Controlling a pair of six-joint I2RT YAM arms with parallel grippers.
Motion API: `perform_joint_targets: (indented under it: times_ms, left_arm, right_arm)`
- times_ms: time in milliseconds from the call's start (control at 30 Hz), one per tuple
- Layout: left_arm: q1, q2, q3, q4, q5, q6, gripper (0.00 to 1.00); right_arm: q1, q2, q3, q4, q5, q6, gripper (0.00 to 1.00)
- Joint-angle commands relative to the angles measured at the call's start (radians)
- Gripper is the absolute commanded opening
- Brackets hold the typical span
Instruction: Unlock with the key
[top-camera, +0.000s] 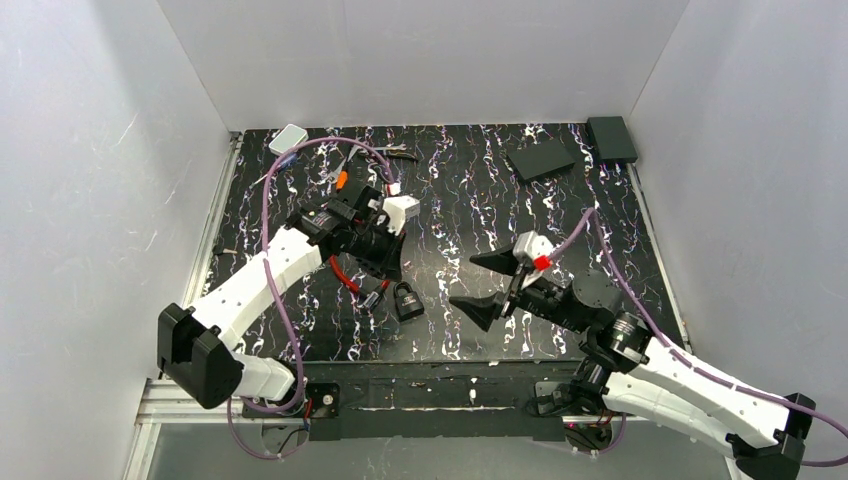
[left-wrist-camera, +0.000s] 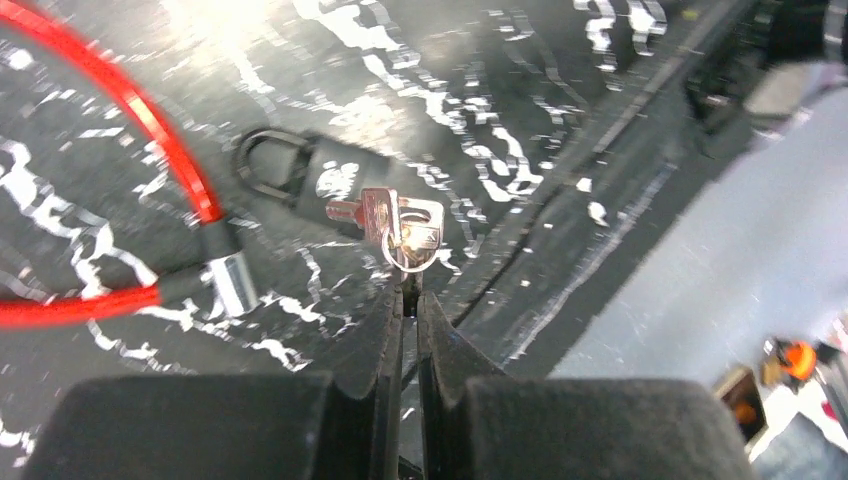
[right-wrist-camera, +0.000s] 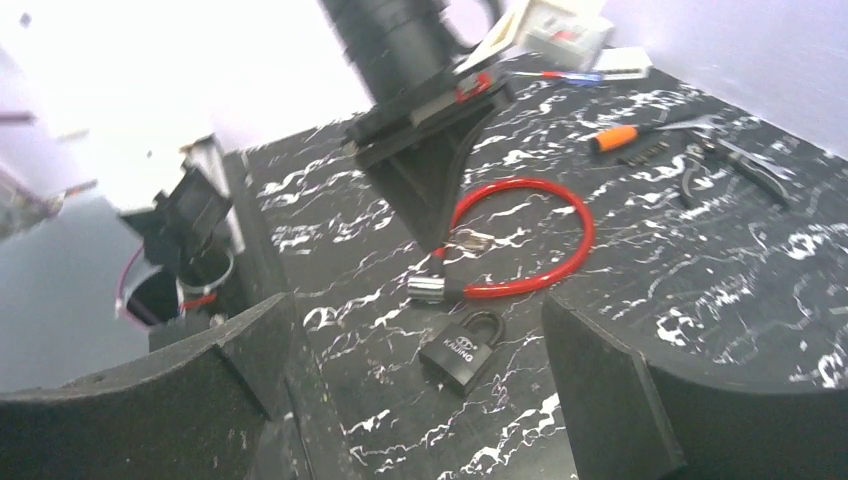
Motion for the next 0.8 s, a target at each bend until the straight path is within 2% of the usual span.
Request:
perform_joint_targets:
  times_ms: [0, 100, 333, 433, 600, 767]
  left_arm:
    - [-0.009, -0.041, 0.049, -0.026, 0.298, 0.097, 0.00]
    - [-0.009, -0.081, 0.005, 0.012, 0.437, 0.096, 0.00]
    - [-0.014, -0.134, -0.073, 0.093, 0.564, 0.065, 0.00]
    - [-0.026, -0.146, -0.098, 0.108, 0.533, 0.058, 0.00]
    - [-0.049, -0.137, -0.105, 0.113, 0.523, 0.058, 0.00]
    - [-0.074, -0.126, -0.110, 0.113, 0.519, 0.058, 0.00]
  right_arm:
    - [0.006, 0.030, -0.026, 0.116, -0.218, -0.144, 1.00]
    - [0.006, 0.054, -0.023, 0.096, -0.256, -0.237, 0.96]
    - [0.006, 0.079, -0.030, 0.107, -0.309, -0.450, 0.96]
    - [0.006, 0.129, -0.007, 0.113, -0.317, -0.467, 0.95]
    - [0.010, 0.198, 0.014, 0.132, -0.401, -0.506, 0.86]
    - [0.018, 0.264, 0.055, 0.092, -0.414, -0.565, 0.81]
